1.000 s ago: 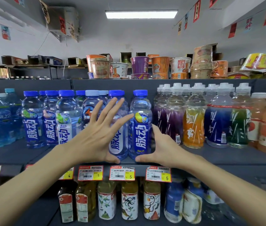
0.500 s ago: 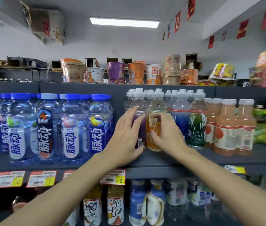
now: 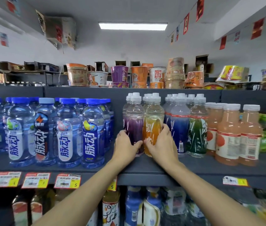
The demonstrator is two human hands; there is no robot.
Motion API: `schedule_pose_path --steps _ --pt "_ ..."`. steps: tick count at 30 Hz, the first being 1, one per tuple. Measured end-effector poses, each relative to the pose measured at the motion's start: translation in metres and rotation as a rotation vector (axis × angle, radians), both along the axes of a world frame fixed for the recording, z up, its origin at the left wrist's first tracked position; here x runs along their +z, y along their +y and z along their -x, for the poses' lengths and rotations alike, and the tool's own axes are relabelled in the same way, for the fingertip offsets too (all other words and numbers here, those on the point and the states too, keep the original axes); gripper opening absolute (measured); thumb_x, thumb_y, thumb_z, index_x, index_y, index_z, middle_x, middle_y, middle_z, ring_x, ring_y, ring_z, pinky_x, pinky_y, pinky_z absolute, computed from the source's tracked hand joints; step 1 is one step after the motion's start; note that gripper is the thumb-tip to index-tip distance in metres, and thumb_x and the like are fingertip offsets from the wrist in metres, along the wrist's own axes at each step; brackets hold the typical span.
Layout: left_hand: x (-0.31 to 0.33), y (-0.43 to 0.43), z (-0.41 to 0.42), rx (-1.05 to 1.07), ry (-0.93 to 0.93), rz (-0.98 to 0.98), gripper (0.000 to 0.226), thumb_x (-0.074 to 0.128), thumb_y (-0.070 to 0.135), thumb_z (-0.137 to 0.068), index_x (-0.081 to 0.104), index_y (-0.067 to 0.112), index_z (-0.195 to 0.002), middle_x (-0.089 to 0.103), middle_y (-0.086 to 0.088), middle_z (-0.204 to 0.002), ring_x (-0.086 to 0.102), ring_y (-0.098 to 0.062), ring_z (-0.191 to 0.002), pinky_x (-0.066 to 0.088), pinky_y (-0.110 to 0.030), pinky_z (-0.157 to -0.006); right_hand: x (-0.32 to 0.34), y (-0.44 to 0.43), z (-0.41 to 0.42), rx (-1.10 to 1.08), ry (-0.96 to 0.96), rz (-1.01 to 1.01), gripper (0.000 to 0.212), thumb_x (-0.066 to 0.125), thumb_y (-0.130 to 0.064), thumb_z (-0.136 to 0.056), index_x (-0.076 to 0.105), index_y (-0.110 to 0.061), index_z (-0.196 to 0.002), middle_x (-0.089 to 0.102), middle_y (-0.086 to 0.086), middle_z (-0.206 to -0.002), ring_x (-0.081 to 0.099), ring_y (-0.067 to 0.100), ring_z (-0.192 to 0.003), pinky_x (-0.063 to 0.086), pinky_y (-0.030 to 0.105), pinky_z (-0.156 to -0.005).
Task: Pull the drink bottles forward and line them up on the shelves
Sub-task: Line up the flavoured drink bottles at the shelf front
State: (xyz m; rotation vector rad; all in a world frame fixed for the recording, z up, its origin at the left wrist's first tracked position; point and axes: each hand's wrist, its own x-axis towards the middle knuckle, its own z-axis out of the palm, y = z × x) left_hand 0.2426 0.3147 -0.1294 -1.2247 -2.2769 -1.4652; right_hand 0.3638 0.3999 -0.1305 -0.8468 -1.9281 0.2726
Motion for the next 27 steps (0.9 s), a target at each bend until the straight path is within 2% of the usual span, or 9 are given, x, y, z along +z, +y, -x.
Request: schedule_pose_path --steps 8,12,15,18,20,24,27 --pt "0.004 -0.012 -0.004 -0.014 -0.005 0.019 0.07 0.076 0.042 -0.084 0.046 0.003 -0.133 0.055 -0.015 -0.131 0.051 -0.029 -0.122 0.042 -0.037 -0.1 0.003 -0.007 -0.006 -0.002 -0.001 0.076 0.08 0.077 -0.042 -0.08 0.035 -0.009 -0.14 0.055 0.012 -0.132 0.056 0.031 -0.118 0.049 0.04 -0.091" --pt "0.003 -0.024 -0.008 -0.034 -0.027 0.002 0.071 0.077 0.042 -0.083 0.045 0.004 -0.133 0.051 -0.014 -0.131 0.049 -0.028 -0.122 0.042 -0.039 -0.103 0.002 -0.017 -0.015 0.011 -0.012 0.082 0.084 0.075 -0.042 -0.08 0.034 -0.008 -0.144 0.055 0.012 -0.133 0.057 0.032 -0.118 0.048 0.039 -0.094" --pt "0.0 -0.032 -0.011 -0.062 -0.024 -0.004 0.074 0.076 0.046 -0.083 0.045 0.003 -0.135 0.049 -0.014 -0.134 0.043 -0.027 -0.127 0.037 -0.039 -0.108 0.001 -0.024 -0.025 0.057 -0.005 0.083 0.083 0.075 -0.043 -0.079 0.036 -0.01 -0.145 0.06 0.007 -0.129 0.059 0.026 -0.115 0.048 0.037 -0.094" --pt "-0.003 -0.039 -0.012 -0.096 0.017 0.059 0.077 0.074 0.051 -0.081 0.048 0.004 -0.136 0.05 -0.015 -0.133 0.04 -0.029 -0.129 0.035 -0.041 -0.109 0.001 -0.024 -0.037 0.133 -0.007 0.088 0.074 0.076 -0.042 -0.08 0.042 -0.015 -0.139 0.065 -0.003 -0.117 0.062 0.014 -0.102 0.048 0.026 -0.085" --pt "-0.005 -0.044 -0.013 -0.133 -0.006 0.091 0.08 0.078 0.045 -0.077 0.046 0.007 -0.139 0.049 -0.016 -0.134 0.039 -0.029 -0.13 0.037 -0.042 -0.109 0.001 -0.023 -0.044 0.172 -0.048 0.111 0.074 0.079 -0.044 -0.08 0.043 -0.016 -0.139 0.062 -0.011 -0.111 0.059 0.007 -0.094 0.043 0.016 -0.079" --pt "-0.005 -0.053 -0.012 -0.165 -0.015 0.106 0.076 0.082 0.033 -0.073 0.047 0.011 -0.137 0.055 -0.011 -0.129 0.048 -0.028 -0.124 0.043 -0.044 -0.105 -0.009 -0.018 -0.052 0.237 -0.159 0.156 0.083 0.088 -0.046 -0.071 0.045 -0.019 -0.137 0.064 -0.007 -0.119 0.062 0.012 -0.105 0.048 0.027 -0.091" --pt "-0.003 -0.054 -0.015 -0.161 -0.074 0.081 0.083 0.085 0.03 -0.071 0.044 0.01 -0.14 0.057 -0.008 -0.13 0.052 -0.024 -0.122 0.045 -0.042 -0.105 -0.013 -0.011 -0.052 0.267 -0.131 0.18 0.082 0.089 -0.05 -0.066 0.048 -0.025 -0.132 0.064 -0.014 -0.113 0.064 0.007 -0.102 0.047 0.022 -0.086"
